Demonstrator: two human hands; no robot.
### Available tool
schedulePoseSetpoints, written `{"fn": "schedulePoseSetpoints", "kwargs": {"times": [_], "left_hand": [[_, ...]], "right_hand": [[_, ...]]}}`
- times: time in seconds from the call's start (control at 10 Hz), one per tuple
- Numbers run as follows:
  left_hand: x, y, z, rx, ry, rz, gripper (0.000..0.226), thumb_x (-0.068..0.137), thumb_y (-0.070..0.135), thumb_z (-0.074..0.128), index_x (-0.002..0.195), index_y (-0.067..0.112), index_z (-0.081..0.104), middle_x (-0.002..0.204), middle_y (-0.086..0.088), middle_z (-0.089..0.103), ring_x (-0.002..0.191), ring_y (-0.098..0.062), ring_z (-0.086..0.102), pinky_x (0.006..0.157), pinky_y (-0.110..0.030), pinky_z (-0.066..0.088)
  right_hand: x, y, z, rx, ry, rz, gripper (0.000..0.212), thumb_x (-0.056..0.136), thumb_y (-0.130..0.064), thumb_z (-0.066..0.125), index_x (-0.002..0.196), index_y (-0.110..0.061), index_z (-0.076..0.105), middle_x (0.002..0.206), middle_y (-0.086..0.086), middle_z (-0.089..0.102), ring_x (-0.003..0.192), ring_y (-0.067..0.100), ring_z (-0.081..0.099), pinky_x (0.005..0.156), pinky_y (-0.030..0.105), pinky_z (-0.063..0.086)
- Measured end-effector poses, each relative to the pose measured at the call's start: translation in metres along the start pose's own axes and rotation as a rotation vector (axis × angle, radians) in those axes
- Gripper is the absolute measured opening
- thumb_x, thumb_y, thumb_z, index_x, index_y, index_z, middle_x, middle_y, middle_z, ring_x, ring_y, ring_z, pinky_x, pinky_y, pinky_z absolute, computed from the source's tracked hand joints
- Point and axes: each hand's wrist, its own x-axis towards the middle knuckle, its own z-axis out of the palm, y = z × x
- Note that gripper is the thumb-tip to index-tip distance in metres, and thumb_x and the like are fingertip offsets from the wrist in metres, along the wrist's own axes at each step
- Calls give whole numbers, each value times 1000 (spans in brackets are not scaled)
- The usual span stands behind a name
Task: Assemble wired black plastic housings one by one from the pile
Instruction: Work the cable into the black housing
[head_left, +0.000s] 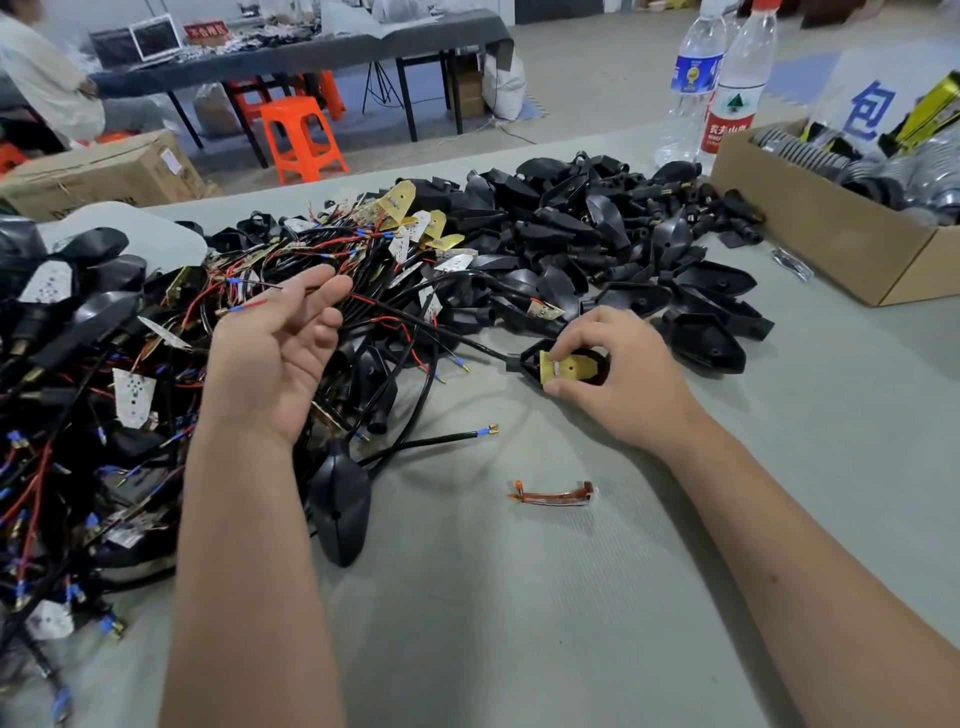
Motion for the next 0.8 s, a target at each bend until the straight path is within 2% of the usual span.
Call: {"fn": "schedulePoseSetpoints", "kwargs": {"times": [0.1,0.2,0.3,0.4,0.5,0.6,0.8], "left_hand": [[4,-11,7,54,122,88,29,109,18,44,104,5,70,78,-1,75,56,-7,57,51,-16,41],[6,-20,12,182,267,223,35,110,24,44,92,11,71,65,3,67,47,-8,50,44,-20,34],[7,-22,13,194,305,255,38,110,25,43,87,12,70,59,4,62,44,-9,46,43,-21,31],[6,-22,11,177,309,256,38,109,25,44,85,11,70,57,4,61,43,-8,46,42,-21,30],[7,-23,10,167,316,263,38,109,25,44,84,12,70,56,5,61,43,-8,46,42,-21,31],[7,-24,10,177,311,268,38,108,25,45,84,12,71,57,4,61,44,-9,47,42,-21,31],[6,-23,10,179,312,265,38,109,26,45,84,12,71,57,4,60,45,-9,46,43,-21,31]], "right_hand": [[-1,-1,0,-44,35,-62,30,69,-19,94,81,-27,68,103,-6,61,106,19,44,92,19,36],[-1,-1,2,-103,69,-147,22,71,-21,92,78,-21,72,97,-6,54,100,18,39,88,28,38],[1,0,5,-138,75,-168,12,86,-17,81,91,-18,71,93,-7,57,96,15,46,84,28,42],[2,6,7,-174,99,-121,17,93,-5,71,108,-14,71,98,-3,55,100,18,51,86,28,44],[3,8,7,-200,82,-95,17,96,-11,69,112,-13,74,99,0,53,102,19,51,86,30,45],[3,7,8,-211,60,-90,21,94,-26,73,113,-17,74,99,-3,51,100,14,48,83,28,43],[4,7,8,-204,57,-104,22,92,-26,76,111,-15,77,98,-4,50,99,13,45,83,23,35]]}}
